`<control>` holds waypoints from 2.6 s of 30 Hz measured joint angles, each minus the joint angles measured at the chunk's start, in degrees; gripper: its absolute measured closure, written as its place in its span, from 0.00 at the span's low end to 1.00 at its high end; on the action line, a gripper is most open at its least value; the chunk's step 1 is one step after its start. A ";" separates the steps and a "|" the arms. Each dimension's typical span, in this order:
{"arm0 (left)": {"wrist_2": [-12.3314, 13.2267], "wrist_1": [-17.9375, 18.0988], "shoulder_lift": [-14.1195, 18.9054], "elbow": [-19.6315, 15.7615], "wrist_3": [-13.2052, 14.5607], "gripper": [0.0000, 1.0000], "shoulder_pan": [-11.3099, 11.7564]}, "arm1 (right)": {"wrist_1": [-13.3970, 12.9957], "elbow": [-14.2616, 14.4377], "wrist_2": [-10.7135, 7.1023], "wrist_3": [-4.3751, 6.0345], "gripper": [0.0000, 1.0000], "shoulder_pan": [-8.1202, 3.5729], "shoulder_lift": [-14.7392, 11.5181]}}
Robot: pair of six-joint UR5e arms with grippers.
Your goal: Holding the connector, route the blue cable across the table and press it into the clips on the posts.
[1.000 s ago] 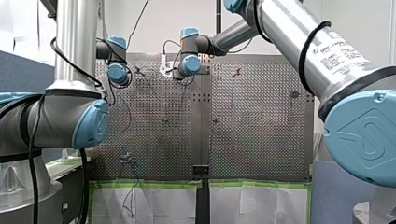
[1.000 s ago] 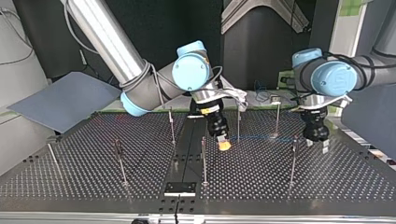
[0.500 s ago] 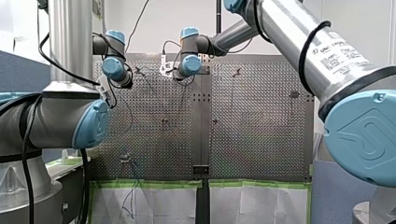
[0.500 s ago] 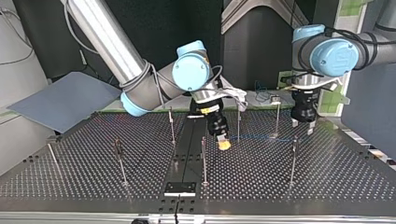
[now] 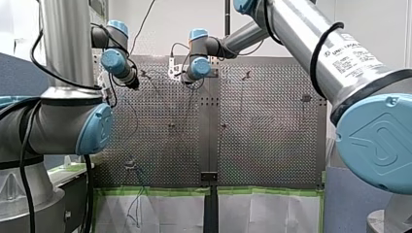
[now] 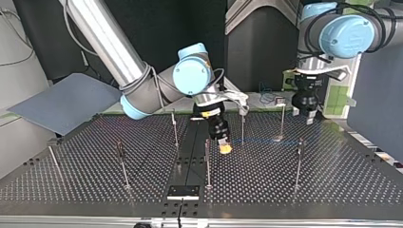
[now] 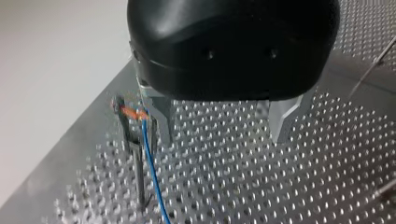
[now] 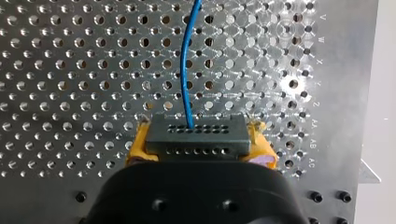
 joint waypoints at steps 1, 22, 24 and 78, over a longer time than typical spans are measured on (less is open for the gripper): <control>0.36 -0.39 0.37 0.02 0.37 0.00 -0.07 | 0.02 0.00 -0.01 0.00 1.00 -0.05 0.00; 7.66 1.19 4.92 5.84 4.94 0.00 -3.44 | 0.08 -0.03 -0.13 0.00 1.00 -0.45 0.00; 7.52 1.19 3.94 6.43 5.77 0.00 -3.87 | 0.08 -0.02 -0.15 0.00 1.00 -0.45 0.00; -1.19 5.70 -10.83 14.05 7.56 1.00 -7.12 | 0.59 0.00 -0.19 0.00 1.00 -0.37 0.00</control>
